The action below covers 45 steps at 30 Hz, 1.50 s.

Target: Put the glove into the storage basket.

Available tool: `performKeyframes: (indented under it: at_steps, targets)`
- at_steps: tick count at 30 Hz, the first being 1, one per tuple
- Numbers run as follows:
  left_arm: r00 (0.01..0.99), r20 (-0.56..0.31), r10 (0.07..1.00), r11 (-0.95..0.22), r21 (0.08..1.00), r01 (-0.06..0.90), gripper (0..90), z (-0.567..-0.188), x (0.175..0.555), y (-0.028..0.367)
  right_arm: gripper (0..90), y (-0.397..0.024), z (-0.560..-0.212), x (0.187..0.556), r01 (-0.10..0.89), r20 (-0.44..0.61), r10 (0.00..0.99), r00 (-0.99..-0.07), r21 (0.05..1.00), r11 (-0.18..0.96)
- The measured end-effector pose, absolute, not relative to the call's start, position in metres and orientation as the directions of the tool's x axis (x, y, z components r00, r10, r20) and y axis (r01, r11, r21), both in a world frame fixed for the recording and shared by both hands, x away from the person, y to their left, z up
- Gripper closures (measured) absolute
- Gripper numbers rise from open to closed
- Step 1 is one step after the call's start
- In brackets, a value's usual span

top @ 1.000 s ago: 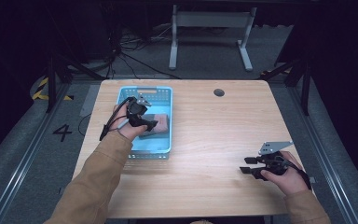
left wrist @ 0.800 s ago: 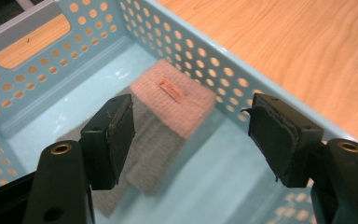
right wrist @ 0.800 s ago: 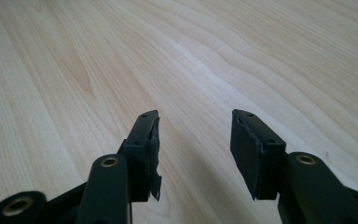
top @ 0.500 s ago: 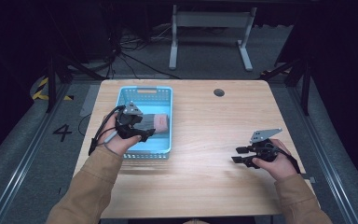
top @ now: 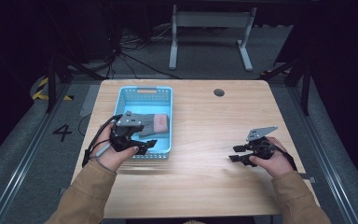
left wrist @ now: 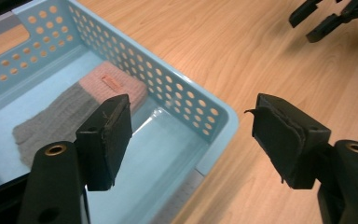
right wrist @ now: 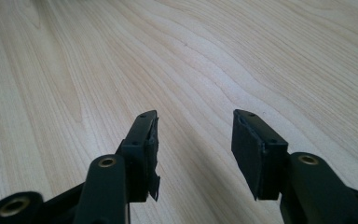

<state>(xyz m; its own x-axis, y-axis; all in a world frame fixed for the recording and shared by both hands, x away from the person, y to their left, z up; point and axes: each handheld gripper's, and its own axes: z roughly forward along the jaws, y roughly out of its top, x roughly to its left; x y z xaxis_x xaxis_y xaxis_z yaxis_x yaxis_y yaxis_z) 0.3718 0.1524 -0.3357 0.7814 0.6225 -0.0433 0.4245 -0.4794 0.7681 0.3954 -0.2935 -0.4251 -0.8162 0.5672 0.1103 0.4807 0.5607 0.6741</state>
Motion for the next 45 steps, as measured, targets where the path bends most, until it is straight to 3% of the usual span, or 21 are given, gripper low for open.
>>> performKeyframes:
  at_steps: [18,25,42,45]
  targets:
    - [0.794,-0.098,0.600,-0.466,0.764,0.446,30.7,-0.384,0.338,0.155,51.2,-0.298,-0.427,0.392,0.493,0.121,0.578,-0.807,0.677,0.546]
    - [0.783,-0.054,0.620,-0.470,0.773,0.426,32.1,-0.408,0.334,0.148,51.0,-0.298,-0.430,0.392,0.492,0.120,0.576,-0.809,0.675,0.550]
    - [0.792,-0.094,0.604,-0.475,0.756,0.451,32.5,-0.450,0.325,0.142,50.9,-0.300,-0.437,0.392,0.499,0.129,0.577,-0.806,0.671,0.548]
    - [0.798,-0.056,0.599,-0.507,0.745,0.433,31.8,-0.458,0.326,0.139,50.8,-0.299,-0.440,0.392,0.501,0.130,0.576,-0.807,0.667,0.552]
